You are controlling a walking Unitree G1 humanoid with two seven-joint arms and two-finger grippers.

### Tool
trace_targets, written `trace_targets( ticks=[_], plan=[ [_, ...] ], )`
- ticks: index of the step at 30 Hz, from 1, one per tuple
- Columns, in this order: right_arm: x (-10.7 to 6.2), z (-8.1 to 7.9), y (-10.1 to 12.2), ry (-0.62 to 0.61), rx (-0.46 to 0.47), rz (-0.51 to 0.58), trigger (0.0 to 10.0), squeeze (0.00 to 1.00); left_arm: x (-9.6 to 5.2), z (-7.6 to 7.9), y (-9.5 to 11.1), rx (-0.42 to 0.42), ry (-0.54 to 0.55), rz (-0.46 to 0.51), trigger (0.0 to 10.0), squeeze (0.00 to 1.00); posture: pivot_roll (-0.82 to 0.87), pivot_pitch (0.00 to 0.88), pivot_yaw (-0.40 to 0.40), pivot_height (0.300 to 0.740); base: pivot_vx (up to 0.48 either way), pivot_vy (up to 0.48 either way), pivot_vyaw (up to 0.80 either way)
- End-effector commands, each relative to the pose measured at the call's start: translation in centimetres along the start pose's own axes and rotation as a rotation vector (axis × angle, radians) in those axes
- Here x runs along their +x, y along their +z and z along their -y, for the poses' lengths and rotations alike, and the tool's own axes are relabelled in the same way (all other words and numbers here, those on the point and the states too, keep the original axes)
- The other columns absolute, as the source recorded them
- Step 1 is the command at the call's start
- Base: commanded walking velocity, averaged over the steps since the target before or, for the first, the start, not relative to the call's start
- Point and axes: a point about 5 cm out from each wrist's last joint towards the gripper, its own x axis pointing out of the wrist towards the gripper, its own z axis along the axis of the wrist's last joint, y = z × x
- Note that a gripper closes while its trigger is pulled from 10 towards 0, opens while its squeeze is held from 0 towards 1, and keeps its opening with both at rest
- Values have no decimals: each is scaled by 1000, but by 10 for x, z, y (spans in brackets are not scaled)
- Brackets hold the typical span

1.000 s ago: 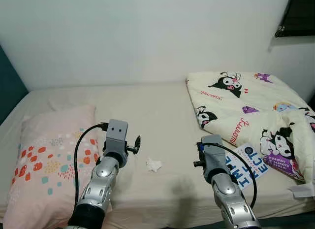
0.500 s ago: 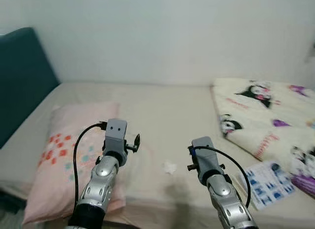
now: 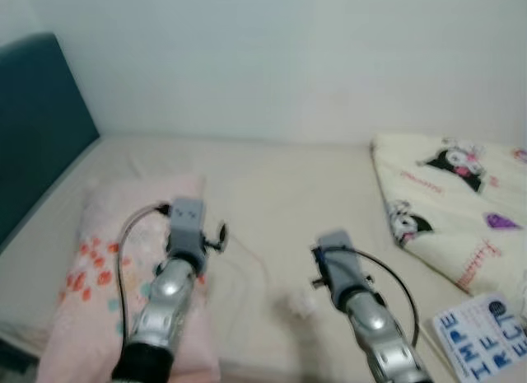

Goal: Clean up the room

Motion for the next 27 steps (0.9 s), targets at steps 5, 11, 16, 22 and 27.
trace_targets(
  ticks=[5,11,16,22,27],
  plan=[
    [-1,-7,0,27,7,0,10000,0,-5,-10,-10,-1,32,-34,10000,0,-40,0,9,732,0,0,0],
    [-2,-8,-2,13,42,-9,10000,0,-7,-9,-11,-4,18,-33,10000,0,-39,0,10,732,0,0,0],
    [-3,-2,-4,-49,130,-23,10000,0,-8,-8,-12,0,-3,-38,10000,0,-40,0,14,732,0,0,0],
    [-5,3,-6,-90,189,-31,10000,0,-9,-6,-15,-2,-35,-57,10000,0,-44,0,18,732,0,0,0],
    [-7,6,-9,-121,226,-39,10000,0,-10,-5,-16,0,-38,-60,10000,0,-43,0,20,732,0,0,0]
  ],
)
